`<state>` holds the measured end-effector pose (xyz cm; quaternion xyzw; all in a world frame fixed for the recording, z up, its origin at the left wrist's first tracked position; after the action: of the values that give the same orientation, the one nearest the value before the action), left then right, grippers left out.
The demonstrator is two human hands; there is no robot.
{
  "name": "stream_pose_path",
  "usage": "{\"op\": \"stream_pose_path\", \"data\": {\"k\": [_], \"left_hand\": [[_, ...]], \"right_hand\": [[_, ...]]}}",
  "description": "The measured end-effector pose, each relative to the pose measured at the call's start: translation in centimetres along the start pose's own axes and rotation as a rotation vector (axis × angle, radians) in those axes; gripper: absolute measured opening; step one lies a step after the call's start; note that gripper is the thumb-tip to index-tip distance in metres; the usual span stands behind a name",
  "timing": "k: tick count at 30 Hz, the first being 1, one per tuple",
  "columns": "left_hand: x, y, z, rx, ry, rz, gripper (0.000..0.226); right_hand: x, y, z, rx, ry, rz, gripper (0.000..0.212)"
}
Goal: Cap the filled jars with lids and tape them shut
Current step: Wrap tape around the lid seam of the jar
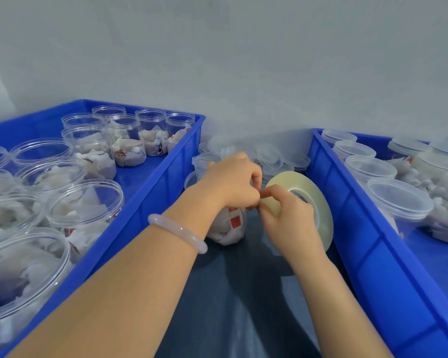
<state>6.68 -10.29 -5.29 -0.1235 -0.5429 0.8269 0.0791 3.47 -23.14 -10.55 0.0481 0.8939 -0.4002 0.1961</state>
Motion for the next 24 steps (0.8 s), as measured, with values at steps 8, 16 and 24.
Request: {"op": "stream_pose_path", "data": {"k": [8, 16, 24], "left_hand": [[-0.6, 0.2, 0.0, -0.105, -0.153, -0.048, 0.015], [-1.1, 0.2, -0.5, 0.016, -0.269, 0.089, 0.018], [-1.9, 0.4, 0.0, -0.056, -0.171, -0.004, 0.01]], "right_hand": [[-0.3, 0.2, -0.3, 0.2, -0.052, -0.04, 0.021], [2.8, -0.2, -1.7, 0.335, -0.068, 0.001, 0.026], [3.1, 2.3, -0.7, 0.131, -0.107, -0.054, 0.021]]}}
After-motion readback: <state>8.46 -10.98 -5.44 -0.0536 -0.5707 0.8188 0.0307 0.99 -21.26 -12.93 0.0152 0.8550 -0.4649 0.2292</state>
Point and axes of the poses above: each hand's wrist, its own x-axis away from the middle knuckle, its own y-axis out of the palm, z = x × y, the point moved 1 cm from there along -x, towards the middle knuckle, and after that the axes turned 1 degree about y, right-handed, at the moved point
